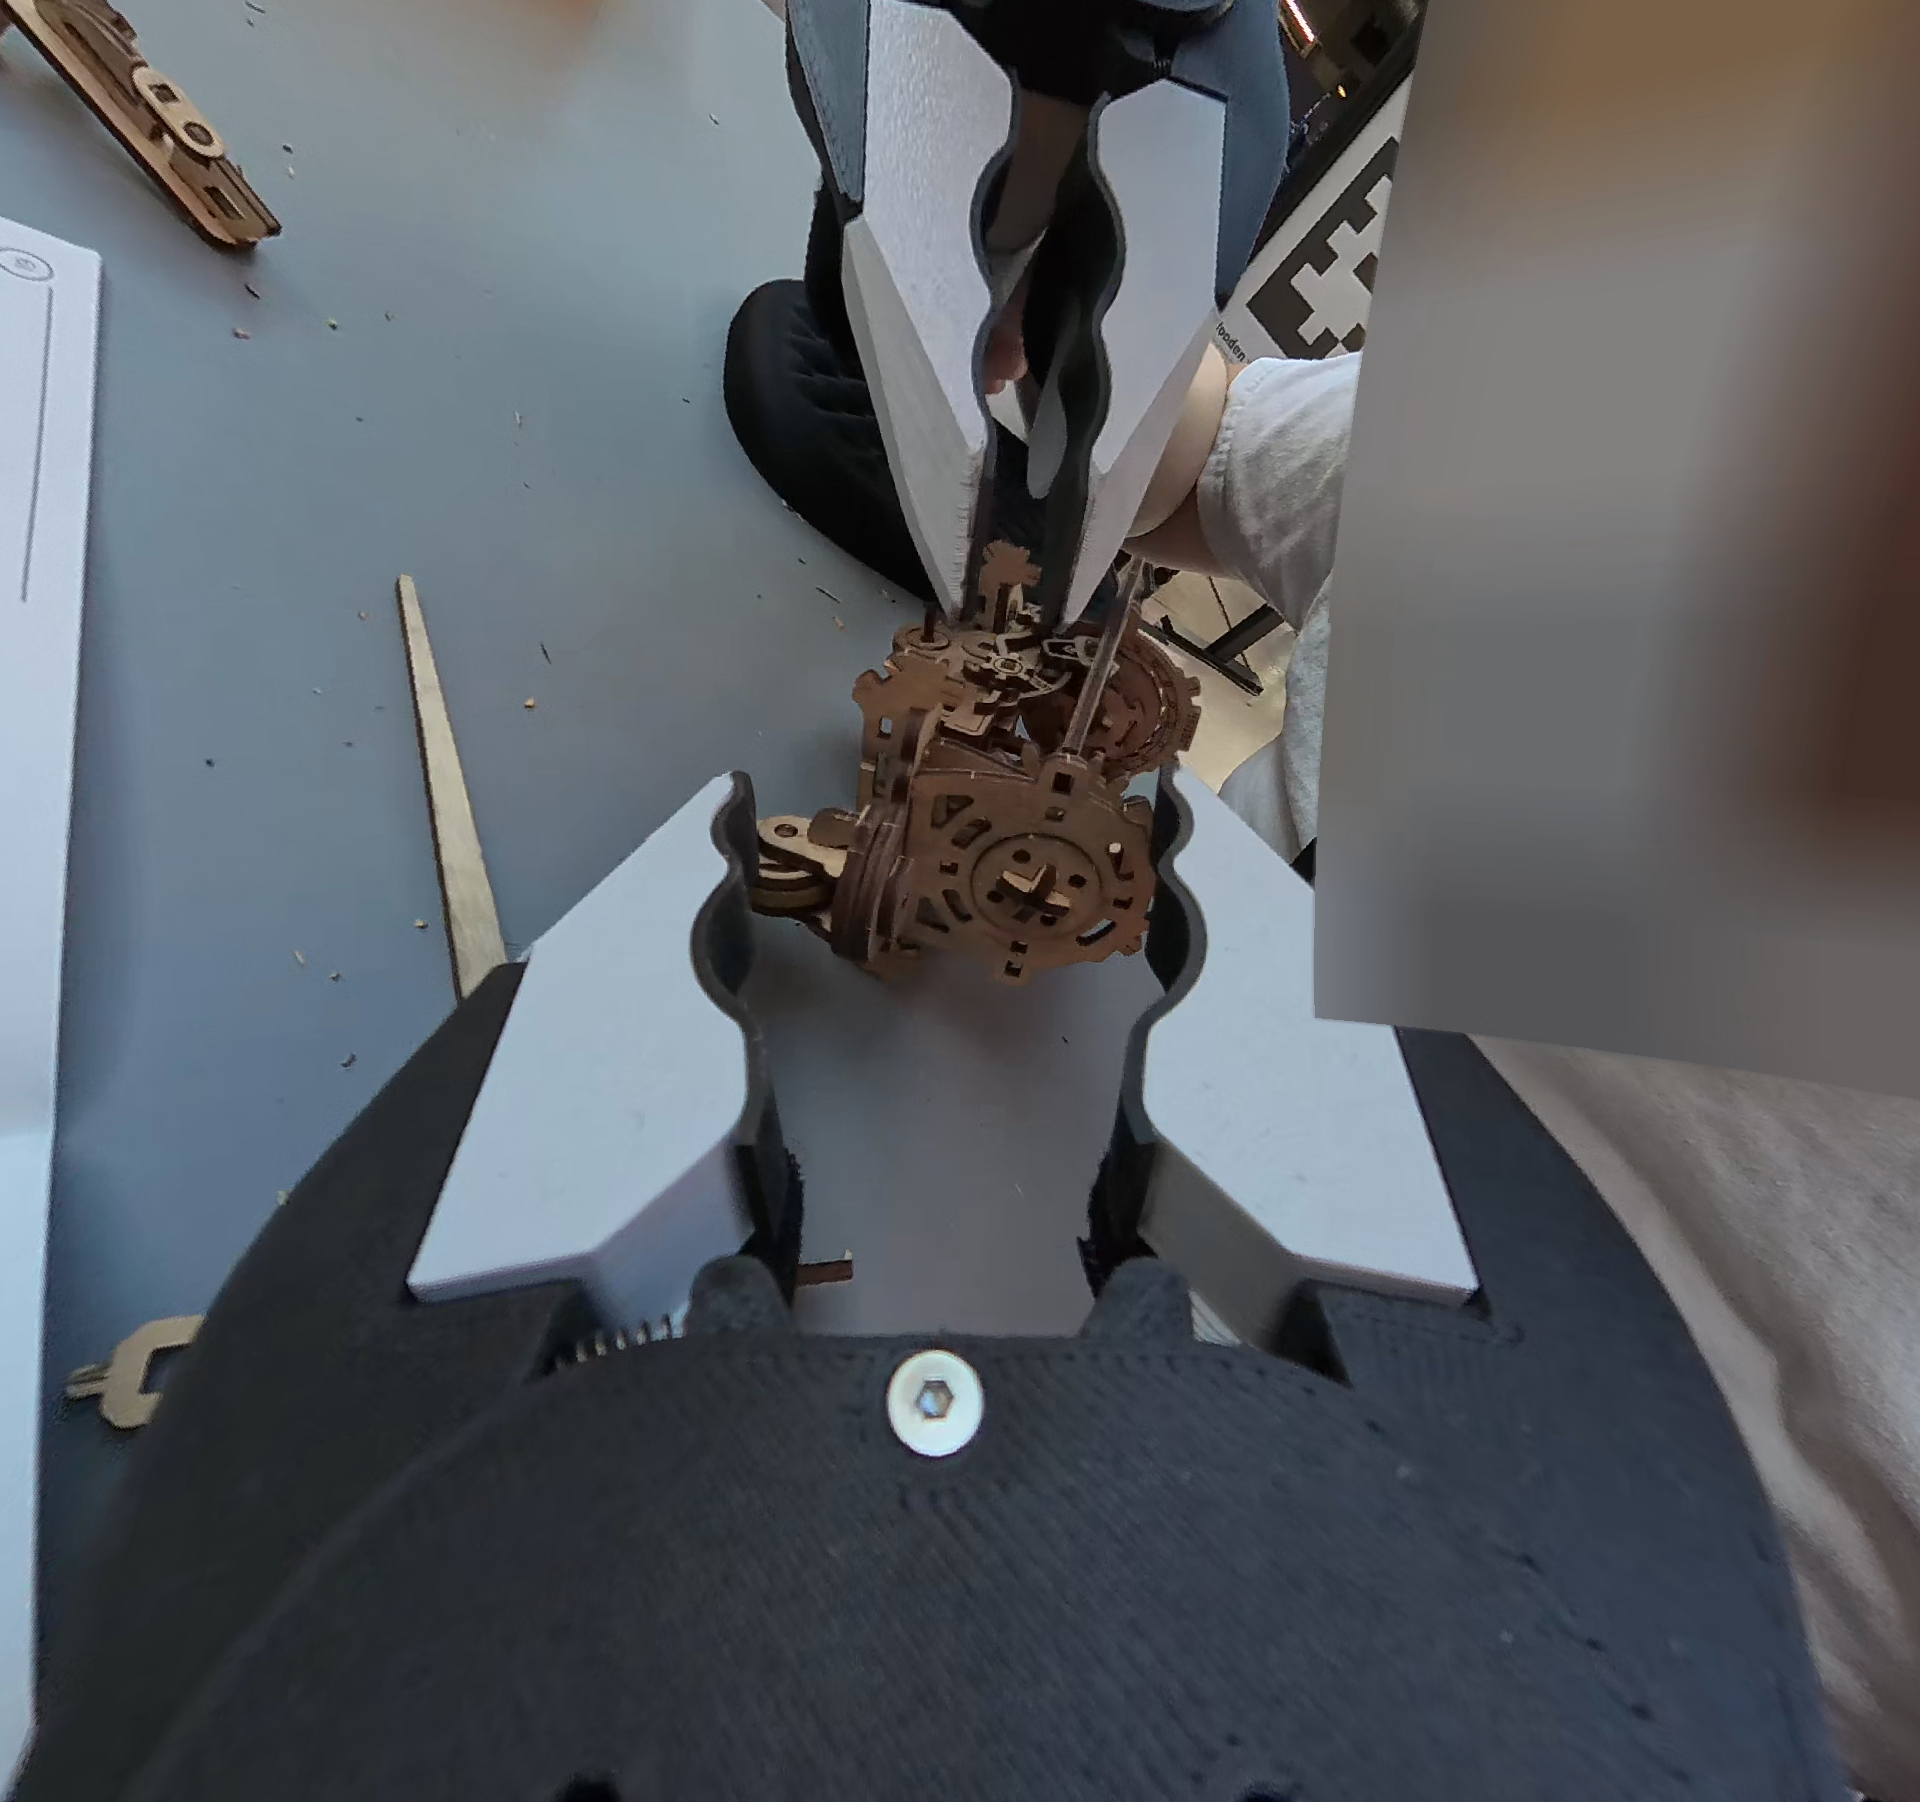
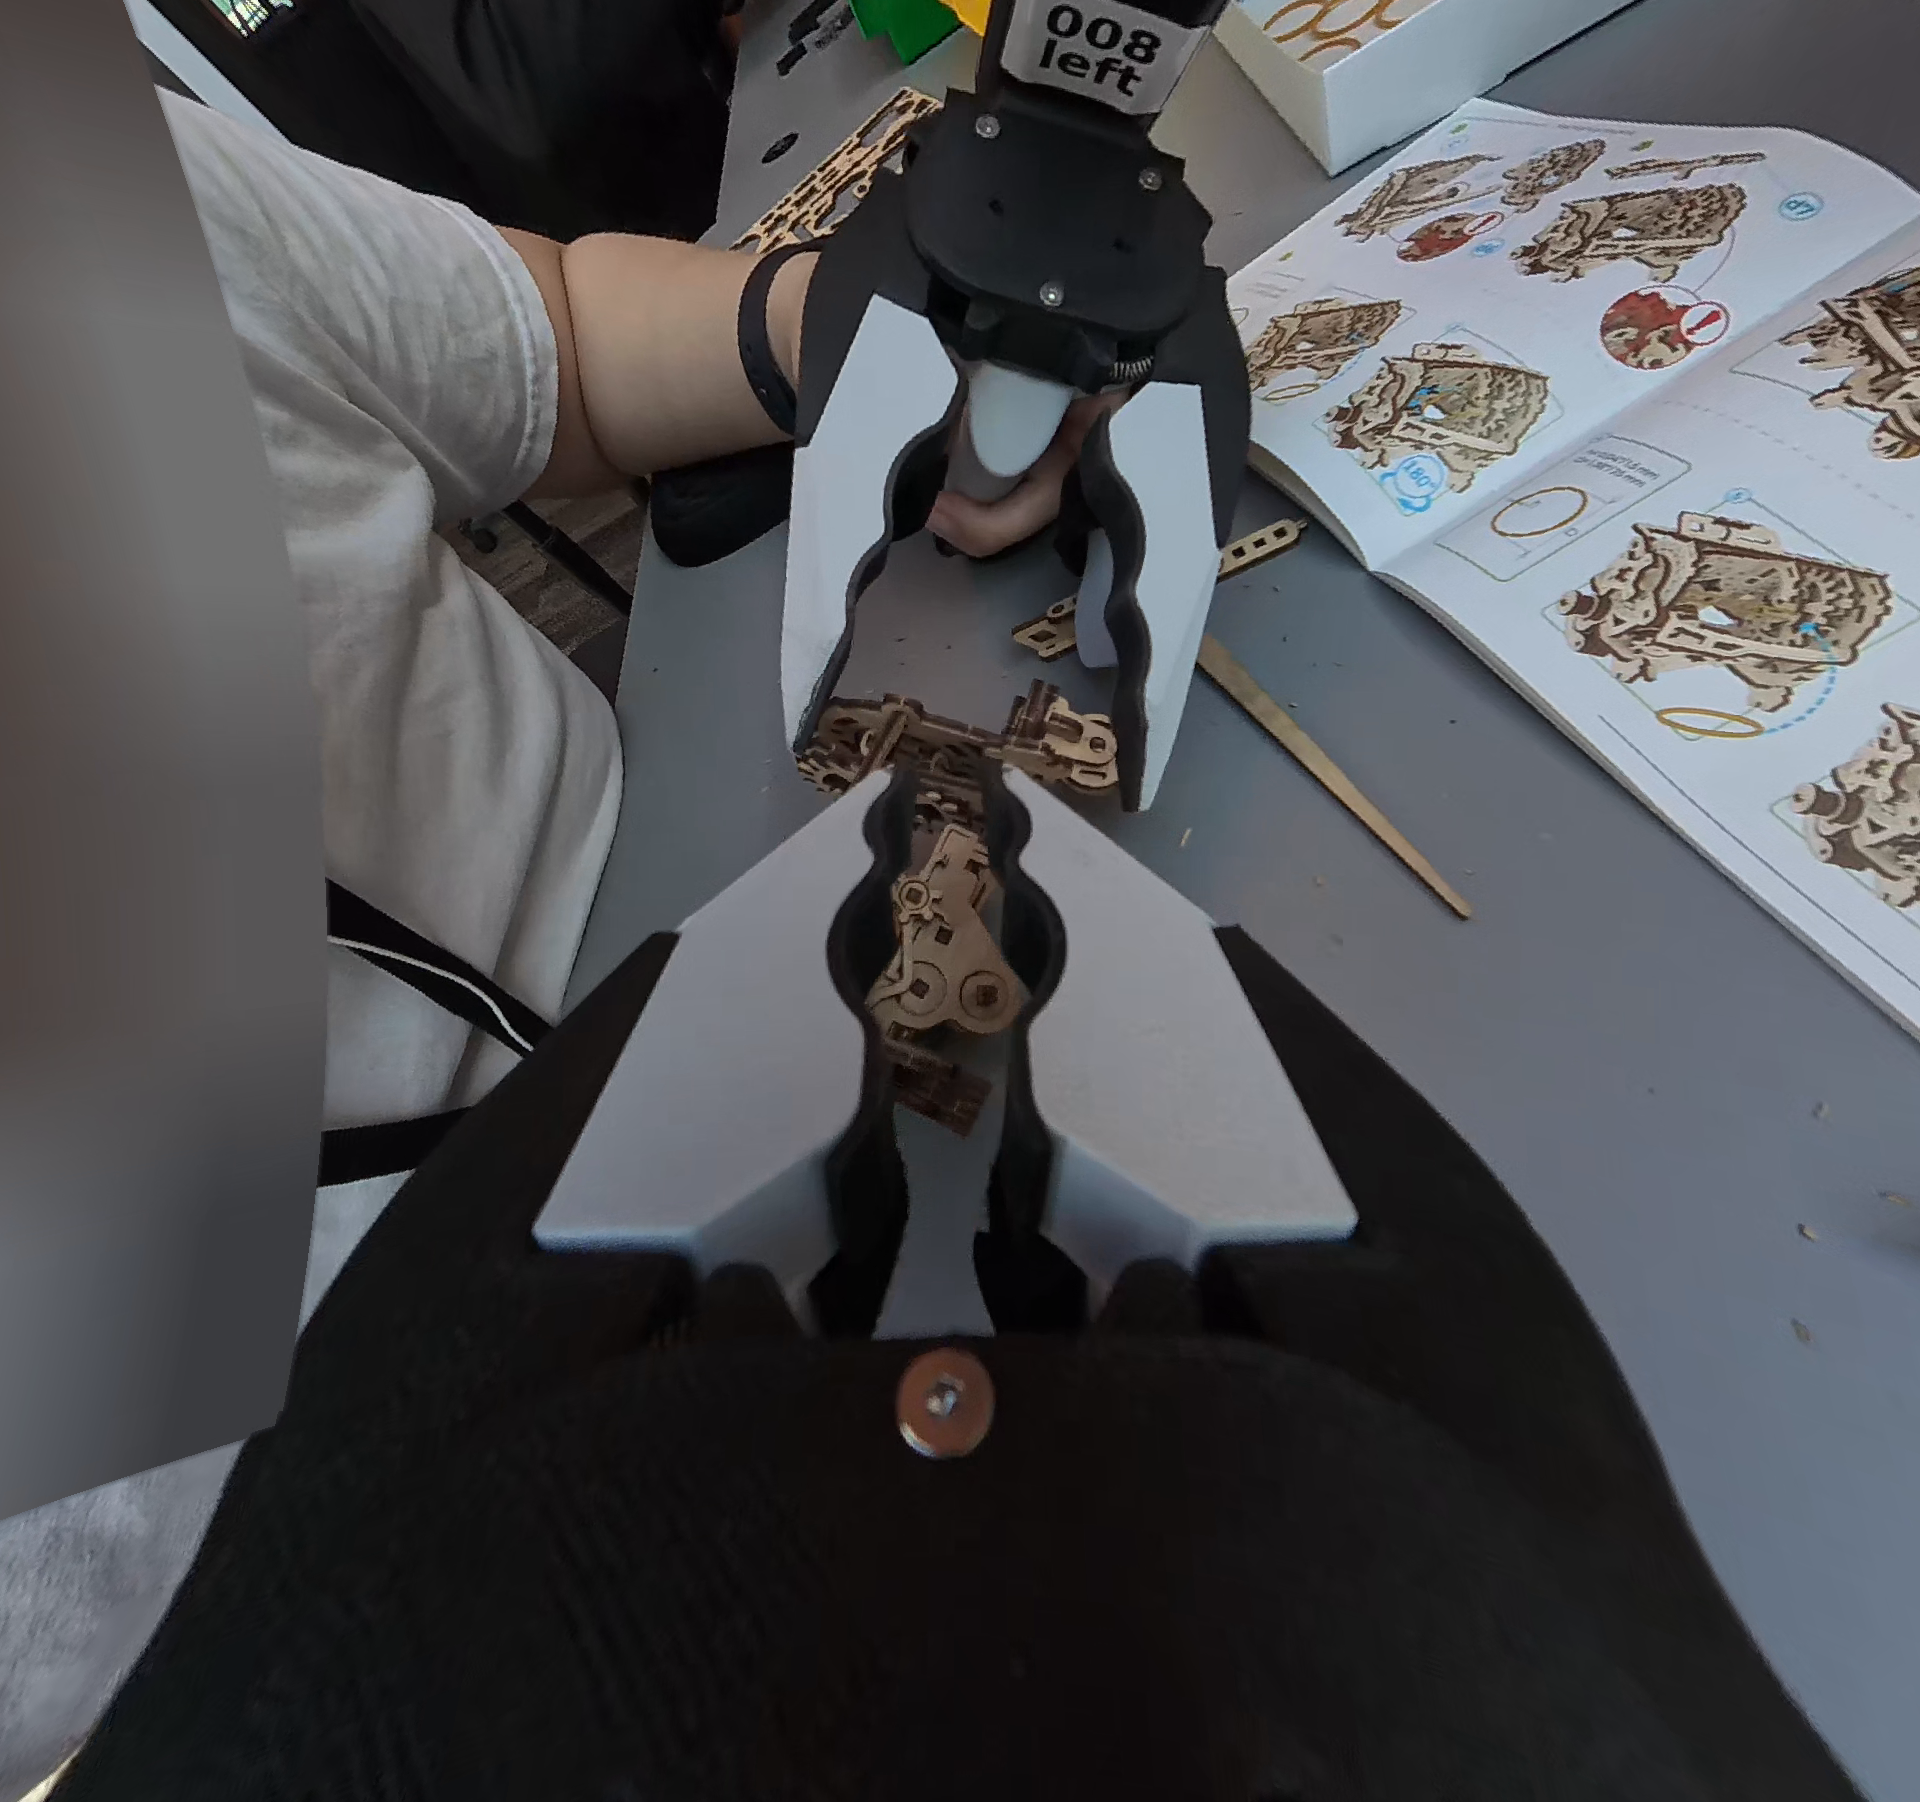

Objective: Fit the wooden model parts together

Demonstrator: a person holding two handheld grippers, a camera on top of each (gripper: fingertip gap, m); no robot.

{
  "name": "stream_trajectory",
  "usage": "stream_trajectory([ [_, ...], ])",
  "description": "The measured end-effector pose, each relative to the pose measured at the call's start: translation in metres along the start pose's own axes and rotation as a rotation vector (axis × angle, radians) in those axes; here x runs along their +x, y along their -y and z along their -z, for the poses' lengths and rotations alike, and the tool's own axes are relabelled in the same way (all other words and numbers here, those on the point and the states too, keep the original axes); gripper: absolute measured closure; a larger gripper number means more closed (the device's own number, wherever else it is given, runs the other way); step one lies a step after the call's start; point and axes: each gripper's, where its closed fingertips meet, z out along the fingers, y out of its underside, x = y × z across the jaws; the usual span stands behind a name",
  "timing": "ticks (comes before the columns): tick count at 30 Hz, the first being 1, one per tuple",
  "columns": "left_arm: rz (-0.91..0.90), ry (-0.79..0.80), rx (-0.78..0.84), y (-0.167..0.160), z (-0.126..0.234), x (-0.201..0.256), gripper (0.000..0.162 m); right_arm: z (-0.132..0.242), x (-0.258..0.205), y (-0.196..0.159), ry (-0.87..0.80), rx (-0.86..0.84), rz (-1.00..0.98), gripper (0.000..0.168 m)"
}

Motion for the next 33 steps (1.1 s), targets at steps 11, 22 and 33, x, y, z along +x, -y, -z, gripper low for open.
stream_trajectory([
  [11,0.024,0.008,-0.013,-0.004,0.002,0.002,0.087,0.017,0.0,-0.017,-0.002,-0.015,-0.081,0.126],
  [22,0.075,0.017,0.044,-0.003,0.008,0.002,0.081,0.021,0.005,-0.026,-0.1,0.203,-0.35,0.092],
  [33,0.1,0.076,0.033,-0.004,0.005,-0.003,0.08,0.019,0.019,-0.046,-0.128,-0.026,-0.513,0.098],
])
